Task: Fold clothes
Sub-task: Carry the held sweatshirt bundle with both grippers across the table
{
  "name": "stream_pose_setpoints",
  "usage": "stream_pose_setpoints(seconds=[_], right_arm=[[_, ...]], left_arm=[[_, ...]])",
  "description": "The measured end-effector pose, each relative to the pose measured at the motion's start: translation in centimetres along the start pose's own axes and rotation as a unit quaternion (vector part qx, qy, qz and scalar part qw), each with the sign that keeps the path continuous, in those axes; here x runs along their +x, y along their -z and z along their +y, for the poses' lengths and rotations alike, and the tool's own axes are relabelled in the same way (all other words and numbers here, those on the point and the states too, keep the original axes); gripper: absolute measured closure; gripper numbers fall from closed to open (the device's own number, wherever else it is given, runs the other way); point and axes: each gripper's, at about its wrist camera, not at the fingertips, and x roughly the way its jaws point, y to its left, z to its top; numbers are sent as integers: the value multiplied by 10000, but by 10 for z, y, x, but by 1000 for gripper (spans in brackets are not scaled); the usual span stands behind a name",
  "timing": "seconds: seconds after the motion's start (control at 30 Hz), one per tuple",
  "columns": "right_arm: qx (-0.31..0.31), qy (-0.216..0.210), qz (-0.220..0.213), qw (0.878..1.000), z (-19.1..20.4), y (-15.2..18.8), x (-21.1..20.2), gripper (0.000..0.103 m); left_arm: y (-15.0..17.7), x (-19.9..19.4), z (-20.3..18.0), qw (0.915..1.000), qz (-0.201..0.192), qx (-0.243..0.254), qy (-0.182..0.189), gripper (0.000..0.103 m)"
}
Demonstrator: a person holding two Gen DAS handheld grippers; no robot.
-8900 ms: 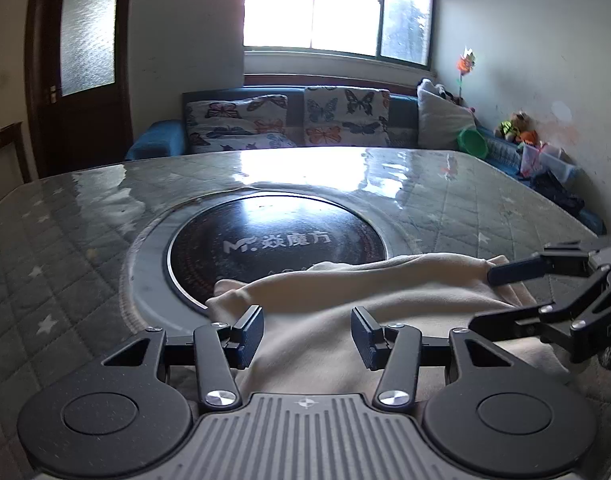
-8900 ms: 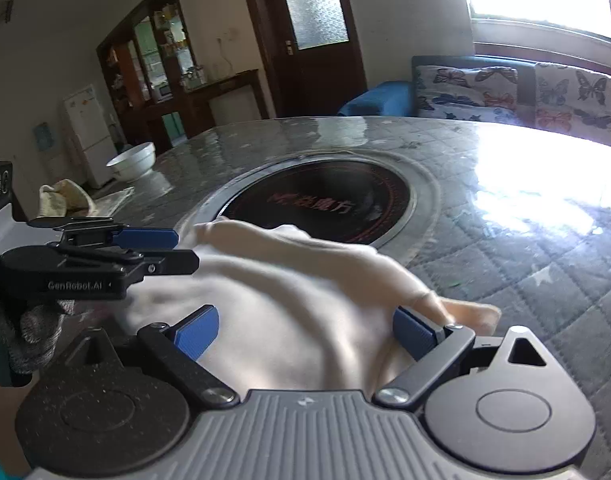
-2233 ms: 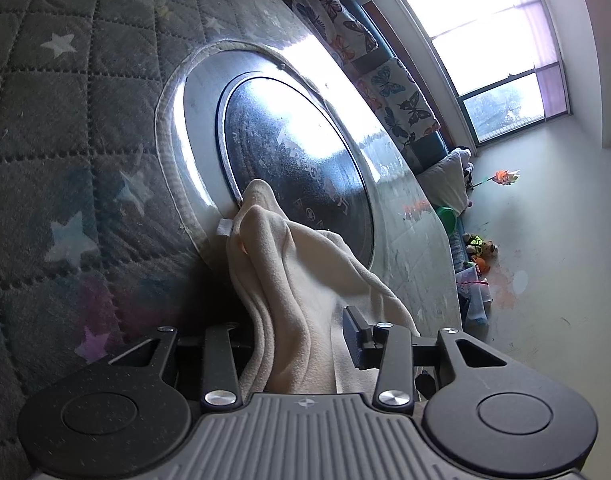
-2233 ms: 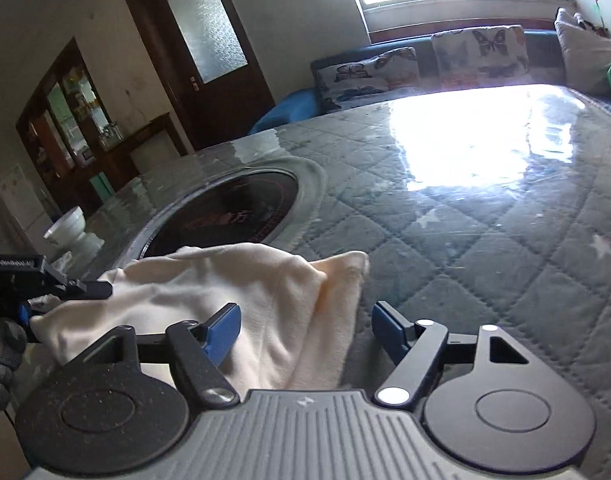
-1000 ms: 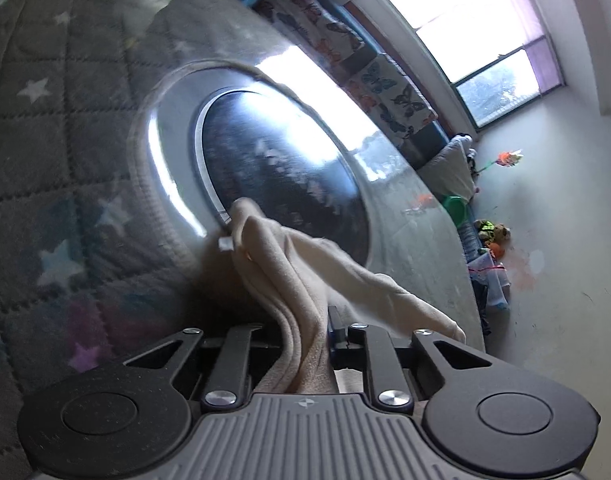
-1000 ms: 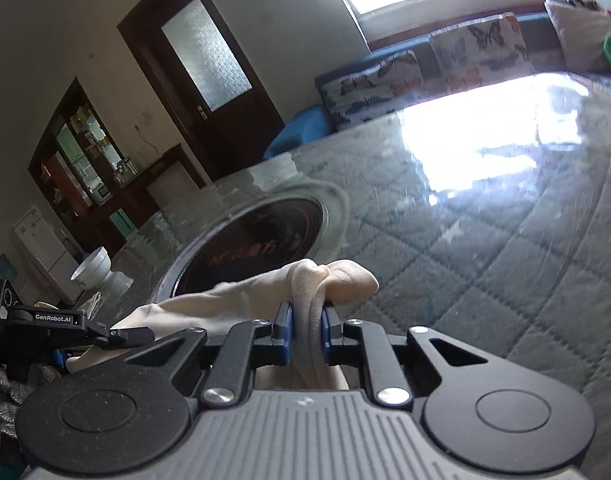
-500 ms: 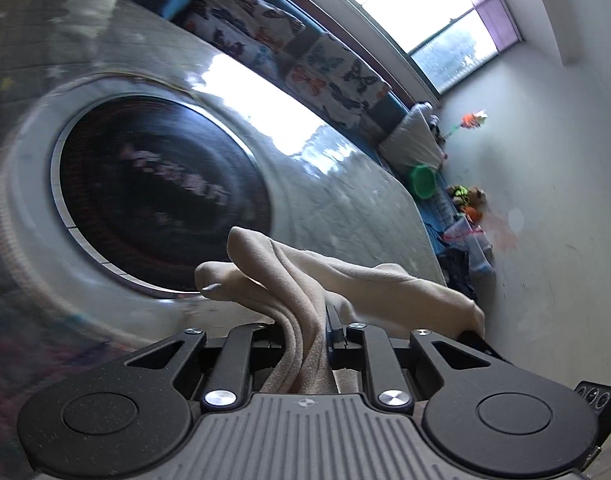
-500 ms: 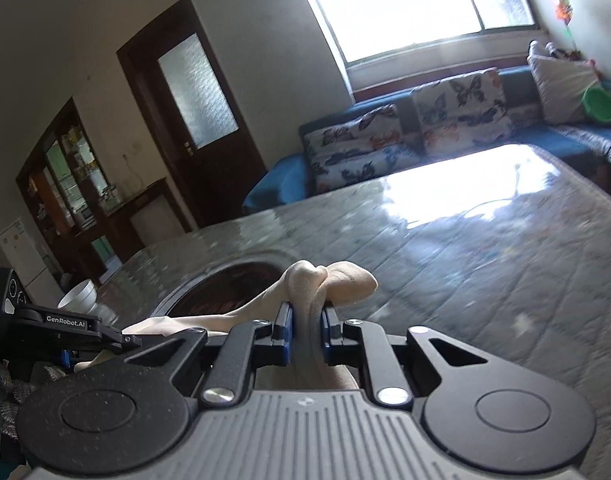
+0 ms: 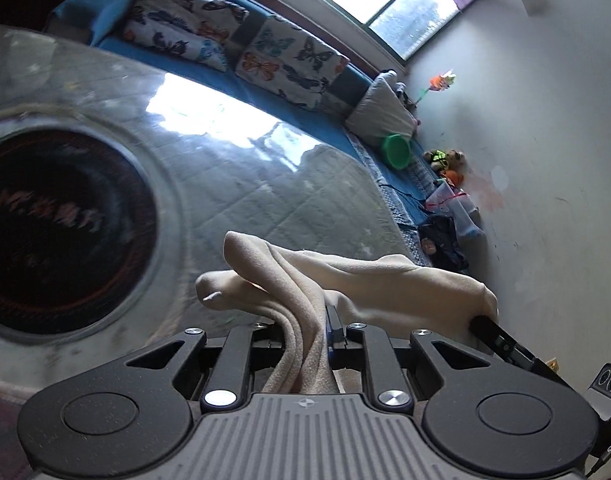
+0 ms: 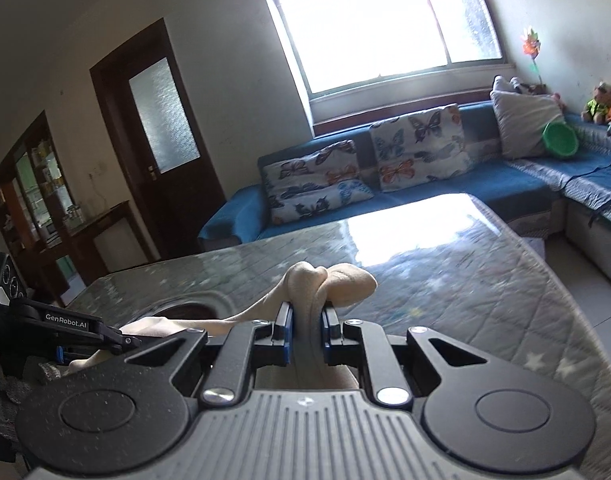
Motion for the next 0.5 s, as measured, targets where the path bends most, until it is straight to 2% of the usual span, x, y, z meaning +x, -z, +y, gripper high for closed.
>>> stream_pose_setpoints(seconds=[0.5], right_arm=[[-180,383,-149,9990,-26,-36,1,90]], left_arm=[[-27,45,-57,9983,16,571,-98,86]])
